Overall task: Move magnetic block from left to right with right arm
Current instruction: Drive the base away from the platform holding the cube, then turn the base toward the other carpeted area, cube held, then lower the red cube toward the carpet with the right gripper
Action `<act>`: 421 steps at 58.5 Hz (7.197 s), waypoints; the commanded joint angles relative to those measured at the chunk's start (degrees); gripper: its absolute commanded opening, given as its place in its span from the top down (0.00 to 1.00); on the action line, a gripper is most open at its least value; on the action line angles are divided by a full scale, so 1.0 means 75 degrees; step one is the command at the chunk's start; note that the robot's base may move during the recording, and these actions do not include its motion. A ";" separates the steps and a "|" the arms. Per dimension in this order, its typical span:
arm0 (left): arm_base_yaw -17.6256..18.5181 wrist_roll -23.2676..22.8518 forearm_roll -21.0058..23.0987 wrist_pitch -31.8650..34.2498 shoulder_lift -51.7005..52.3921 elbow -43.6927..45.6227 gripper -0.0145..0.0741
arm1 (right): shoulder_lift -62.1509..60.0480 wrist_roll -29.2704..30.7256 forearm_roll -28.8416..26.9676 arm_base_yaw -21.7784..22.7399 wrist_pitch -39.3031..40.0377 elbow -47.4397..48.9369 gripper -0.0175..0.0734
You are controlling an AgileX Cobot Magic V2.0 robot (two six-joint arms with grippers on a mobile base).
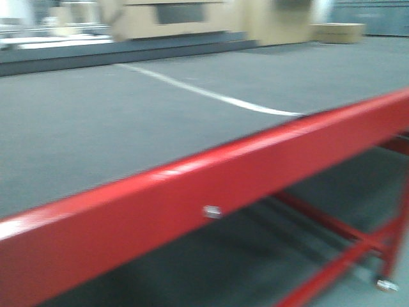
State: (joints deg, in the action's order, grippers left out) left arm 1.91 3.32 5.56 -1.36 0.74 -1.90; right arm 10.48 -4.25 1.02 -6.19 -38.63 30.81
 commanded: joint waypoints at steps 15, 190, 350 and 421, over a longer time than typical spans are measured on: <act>0.0053 -0.0045 0.0036 0.0616 0.0096 -0.0061 0.98 | 0.0084 0.0045 0.0028 0.0023 0.0621 0.0201 0.56; 0.0053 -0.0045 0.0036 0.0616 0.0096 -0.0061 0.98 | 0.0084 0.0045 0.0028 0.0023 0.0623 0.0201 0.56; 0.0053 -0.0045 0.0036 0.0616 0.0067 -0.0061 0.98 | 0.0084 0.0045 0.0029 0.0030 0.0623 0.0201 0.56; 0.0053 -0.0045 0.0036 0.0616 0.0067 -0.0061 0.98 | 0.0084 0.0045 0.0029 0.0030 0.0623 0.0201 0.56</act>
State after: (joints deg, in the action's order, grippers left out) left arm 1.91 3.32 5.56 -1.36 0.74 -1.90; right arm 10.13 -4.15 0.89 -6.16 -38.66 30.81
